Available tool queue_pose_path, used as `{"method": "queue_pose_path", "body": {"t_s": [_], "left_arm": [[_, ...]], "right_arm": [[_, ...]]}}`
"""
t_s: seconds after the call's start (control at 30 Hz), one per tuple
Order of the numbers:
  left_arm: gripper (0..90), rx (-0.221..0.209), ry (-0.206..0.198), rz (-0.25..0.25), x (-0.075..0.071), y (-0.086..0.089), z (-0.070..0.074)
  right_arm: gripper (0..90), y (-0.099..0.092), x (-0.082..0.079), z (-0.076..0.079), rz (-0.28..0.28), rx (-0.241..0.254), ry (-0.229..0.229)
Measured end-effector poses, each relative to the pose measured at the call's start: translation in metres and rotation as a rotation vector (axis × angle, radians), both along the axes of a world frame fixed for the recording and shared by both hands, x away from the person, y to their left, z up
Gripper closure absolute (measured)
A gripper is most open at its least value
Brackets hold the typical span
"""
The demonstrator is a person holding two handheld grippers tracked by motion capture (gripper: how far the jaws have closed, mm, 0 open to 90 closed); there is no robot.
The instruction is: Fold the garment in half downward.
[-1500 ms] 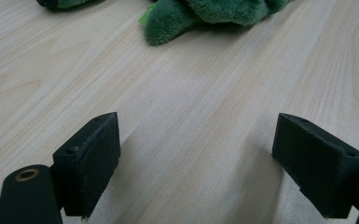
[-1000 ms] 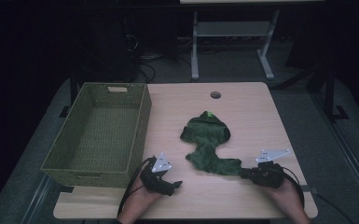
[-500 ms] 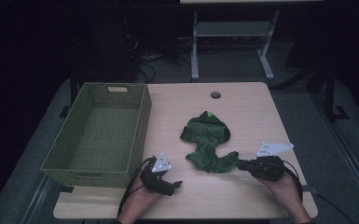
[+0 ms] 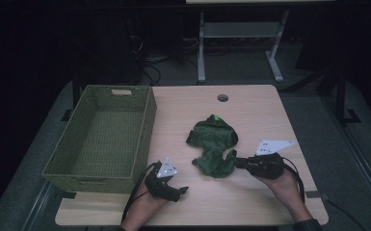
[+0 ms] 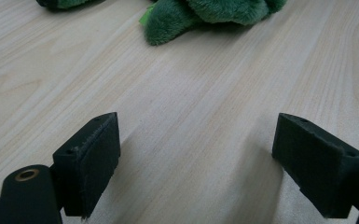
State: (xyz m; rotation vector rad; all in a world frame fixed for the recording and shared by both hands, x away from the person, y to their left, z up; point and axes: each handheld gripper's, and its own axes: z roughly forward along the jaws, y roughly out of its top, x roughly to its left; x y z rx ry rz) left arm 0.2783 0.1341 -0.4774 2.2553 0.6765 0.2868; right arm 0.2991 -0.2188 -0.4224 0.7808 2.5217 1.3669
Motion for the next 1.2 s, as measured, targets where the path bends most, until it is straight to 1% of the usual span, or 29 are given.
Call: {"method": "queue_pose_path", "body": {"t_s": [0.07, 0.13, 0.3, 0.33, 0.4, 0.5, 0.67, 0.7, 0.83, 0.87, 0.9, 0.97, 1.07, 1.13, 1.2], "left_arm": [[14.4, 0.0, 0.0, 0.0, 0.0, 0.0, 0.0], [14.4, 0.003, -0.004, -0.002, 0.0, 0.0, 0.0], [14.4, 0.004, -0.003, -0.002, 0.0, 0.0, 0.0], [14.4, 0.003, -0.003, -0.002, 0.0, 0.0, 0.0], [14.4, 0.001, 0.0, 0.0, 0.0, 0.0, 0.0], [14.4, 0.002, -0.002, -0.001, 0.0, 0.0, 0.0], [14.4, 0.003, -0.003, -0.002, 0.0, 0.0, 0.0], [14.4, 0.003, -0.003, -0.002, 0.0, 0.0, 0.0], [14.4, 0.003, -0.003, -0.002, 0.0, 0.0, 0.0], [14.4, 0.003, -0.003, -0.002, 0.0, 0.0, 0.0], [14.4, 0.003, -0.004, -0.002, 0.0, 0.0, 0.0], [14.4, 0.003, -0.004, -0.002, 0.0, 0.0, 0.0], [14.4, 0.003, -0.004, -0.002, 0.0, 0.0, 0.0], [14.4, 0.002, -0.004, -0.002, 0.0, 0.0, 0.0], [14.4, 0.005, -0.003, -0.004, 0.0, 0.0, 0.0]], "right_arm": [[83.5, 0.005, 0.001, 0.003, 0.012, 0.007, -0.003], [83.5, 0.009, 0.003, 0.005, 0.023, 0.013, -0.019], [83.4, 0.022, 0.008, 0.009, 0.049, 0.013, -0.018], [83.3, 0.024, 0.009, 0.01, 0.057, 0.008, -0.027], [83.1, 0.03, 0.011, 0.011, 0.064, 0.015, -0.027], [82.0, 0.038, 0.015, 0.011, 0.074, 0.004, -0.023], [80.1, 0.052, 0.023, 0.01, 0.085, 0.001, -0.02], [78.9, 0.053, 0.024, 0.01, 0.088, 0.0, -0.027], [75.4, 0.063, 0.029, 0.007, 0.089, 0.003, -0.023], [75.5, 0.065, 0.03, 0.008, 0.093, 0.006, -0.013], [75.5, 0.066, 0.031, 0.008, 0.094, 0.007, -0.019], [77.4, 0.067, 0.032, 0.011, 0.09, 0.02, -0.022], [83.8, 0.066, 0.035, 0.013, 0.07, 0.033, -0.018], [87.4, 0.065, 0.037, 0.012, 0.058, 0.042, -0.008], [89.2, 0.066, 0.039, 0.007, 0.045, 0.032, 0.001]]}}
